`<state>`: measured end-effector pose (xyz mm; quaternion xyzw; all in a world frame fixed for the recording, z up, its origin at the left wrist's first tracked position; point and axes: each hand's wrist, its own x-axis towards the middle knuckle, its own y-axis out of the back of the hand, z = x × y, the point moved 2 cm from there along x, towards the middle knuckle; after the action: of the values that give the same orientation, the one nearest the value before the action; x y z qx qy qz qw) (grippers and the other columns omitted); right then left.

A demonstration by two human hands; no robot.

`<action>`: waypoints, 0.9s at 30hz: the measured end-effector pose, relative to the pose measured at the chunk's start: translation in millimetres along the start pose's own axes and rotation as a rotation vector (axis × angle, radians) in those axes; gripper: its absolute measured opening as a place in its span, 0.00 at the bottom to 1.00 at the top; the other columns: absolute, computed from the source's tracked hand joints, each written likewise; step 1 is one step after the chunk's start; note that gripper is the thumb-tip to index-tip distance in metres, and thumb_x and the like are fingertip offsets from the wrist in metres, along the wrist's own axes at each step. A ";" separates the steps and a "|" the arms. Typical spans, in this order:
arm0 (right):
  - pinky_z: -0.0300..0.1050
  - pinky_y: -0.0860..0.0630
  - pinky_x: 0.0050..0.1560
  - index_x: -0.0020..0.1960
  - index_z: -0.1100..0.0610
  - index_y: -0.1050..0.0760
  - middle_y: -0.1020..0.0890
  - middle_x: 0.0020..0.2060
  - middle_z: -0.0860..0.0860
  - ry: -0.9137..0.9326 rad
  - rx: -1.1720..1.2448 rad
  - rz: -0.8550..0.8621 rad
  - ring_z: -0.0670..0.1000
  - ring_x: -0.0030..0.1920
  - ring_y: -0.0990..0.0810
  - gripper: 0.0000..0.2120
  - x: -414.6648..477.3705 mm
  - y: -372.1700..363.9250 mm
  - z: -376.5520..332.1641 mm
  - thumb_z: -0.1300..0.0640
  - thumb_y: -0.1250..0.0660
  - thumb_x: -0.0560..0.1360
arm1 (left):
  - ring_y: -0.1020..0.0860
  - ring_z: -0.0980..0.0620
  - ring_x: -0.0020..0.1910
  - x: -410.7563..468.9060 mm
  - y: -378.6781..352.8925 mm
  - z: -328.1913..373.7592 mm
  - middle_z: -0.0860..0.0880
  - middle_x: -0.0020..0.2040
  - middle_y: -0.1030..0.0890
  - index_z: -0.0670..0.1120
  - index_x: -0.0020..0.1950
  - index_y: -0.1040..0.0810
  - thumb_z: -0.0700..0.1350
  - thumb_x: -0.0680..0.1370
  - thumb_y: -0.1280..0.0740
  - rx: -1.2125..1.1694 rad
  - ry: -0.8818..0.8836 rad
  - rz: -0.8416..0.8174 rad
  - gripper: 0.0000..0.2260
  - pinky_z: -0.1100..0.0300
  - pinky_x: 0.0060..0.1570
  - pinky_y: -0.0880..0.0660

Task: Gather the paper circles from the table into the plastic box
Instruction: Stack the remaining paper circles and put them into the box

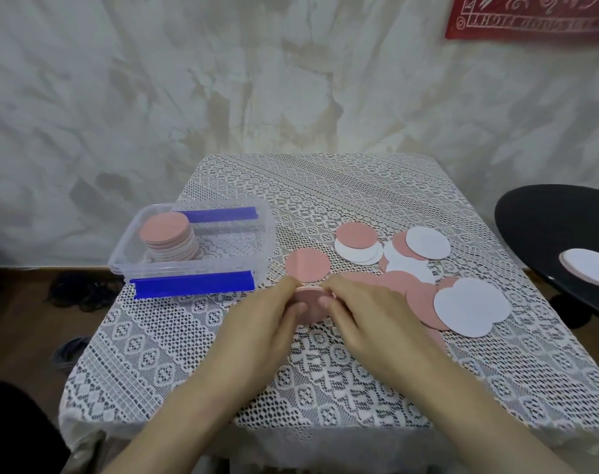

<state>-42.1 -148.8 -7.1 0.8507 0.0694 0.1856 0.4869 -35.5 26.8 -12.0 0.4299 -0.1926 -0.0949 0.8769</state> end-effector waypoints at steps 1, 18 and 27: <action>0.52 0.28 0.41 0.48 0.46 0.33 0.27 0.35 0.43 0.015 0.011 0.031 0.49 0.38 0.25 0.07 0.4 1.3 -2.0 0.47 0.43 0.83 | 0.24 0.58 0.39 0.0 2.1 1.9 0.57 0.40 0.22 0.57 0.50 0.30 0.49 0.82 0.39 -0.012 -0.010 0.031 0.03 0.51 0.40 0.25; 0.50 0.26 0.39 0.49 0.48 0.29 0.23 0.35 0.44 -0.004 0.067 0.043 0.46 0.36 0.25 0.10 9.3 -3.8 -19.0 0.44 0.43 0.83 | 0.25 0.55 0.35 -3.5 21.4 -13.3 0.53 0.36 0.22 0.54 0.48 0.28 0.48 0.81 0.35 -0.167 0.102 0.063 0.04 0.59 0.35 0.29; 0.57 0.21 0.42 0.48 0.44 0.25 0.19 0.38 0.45 -0.088 0.414 0.025 0.47 0.35 0.20 0.04 46.7 -9.0 -51.7 0.46 0.37 0.80 | 0.27 0.50 0.32 -2.0 58.7 -38.3 0.48 0.34 0.23 0.54 0.46 0.25 0.51 0.78 0.33 -0.295 0.163 0.177 0.03 0.47 0.35 0.29</action>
<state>-18.3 -88.7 20.5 0.9407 0.0744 0.1359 0.3019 -21.1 90.9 12.5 0.2842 -0.1419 -0.0096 0.9482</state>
